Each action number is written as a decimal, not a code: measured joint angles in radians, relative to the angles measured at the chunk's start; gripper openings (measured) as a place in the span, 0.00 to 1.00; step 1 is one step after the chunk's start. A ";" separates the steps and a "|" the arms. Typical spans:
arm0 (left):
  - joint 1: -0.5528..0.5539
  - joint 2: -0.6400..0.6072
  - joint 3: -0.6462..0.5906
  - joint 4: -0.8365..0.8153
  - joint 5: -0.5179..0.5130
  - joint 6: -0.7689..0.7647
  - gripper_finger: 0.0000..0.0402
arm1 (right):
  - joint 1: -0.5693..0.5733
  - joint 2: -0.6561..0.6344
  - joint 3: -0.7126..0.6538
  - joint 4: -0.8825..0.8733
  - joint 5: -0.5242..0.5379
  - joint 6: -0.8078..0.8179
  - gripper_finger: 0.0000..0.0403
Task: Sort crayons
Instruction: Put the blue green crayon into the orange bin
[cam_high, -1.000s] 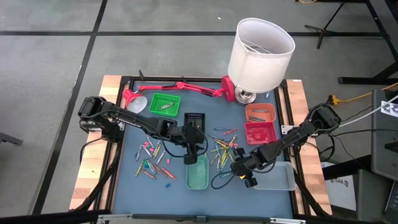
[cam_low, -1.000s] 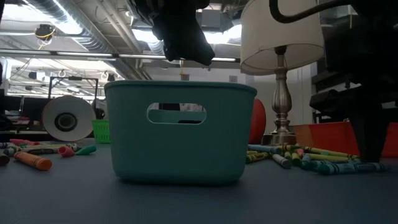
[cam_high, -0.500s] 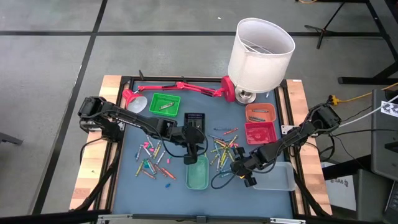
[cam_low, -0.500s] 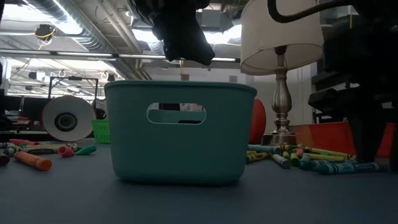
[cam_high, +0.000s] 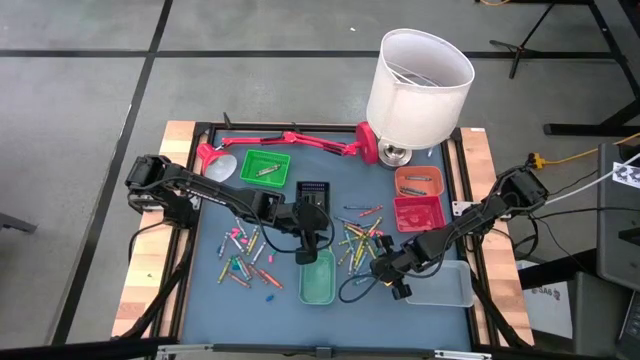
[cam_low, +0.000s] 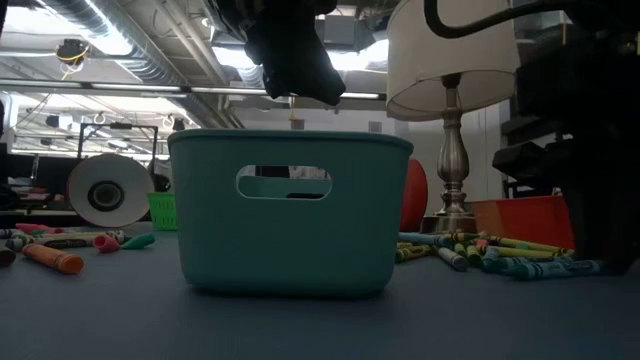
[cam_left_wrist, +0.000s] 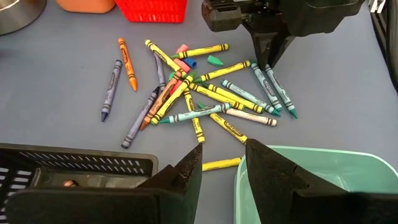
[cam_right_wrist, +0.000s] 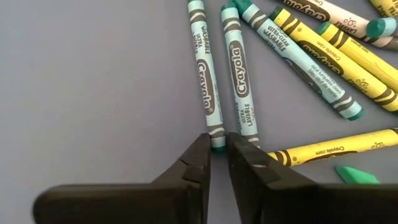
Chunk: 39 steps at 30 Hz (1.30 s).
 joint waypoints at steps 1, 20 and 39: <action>0.000 0.000 0.000 0.000 0.000 0.000 0.27 | 0.000 0.000 0.000 0.001 0.000 0.000 0.12; 0.000 0.000 0.000 0.000 0.000 0.000 0.27 | 0.000 -0.001 0.000 0.003 -0.005 0.001 0.02; 0.001 0.000 0.173 -0.192 -0.003 0.034 0.27 | -0.001 -0.032 0.162 -0.234 -0.037 -0.050 0.00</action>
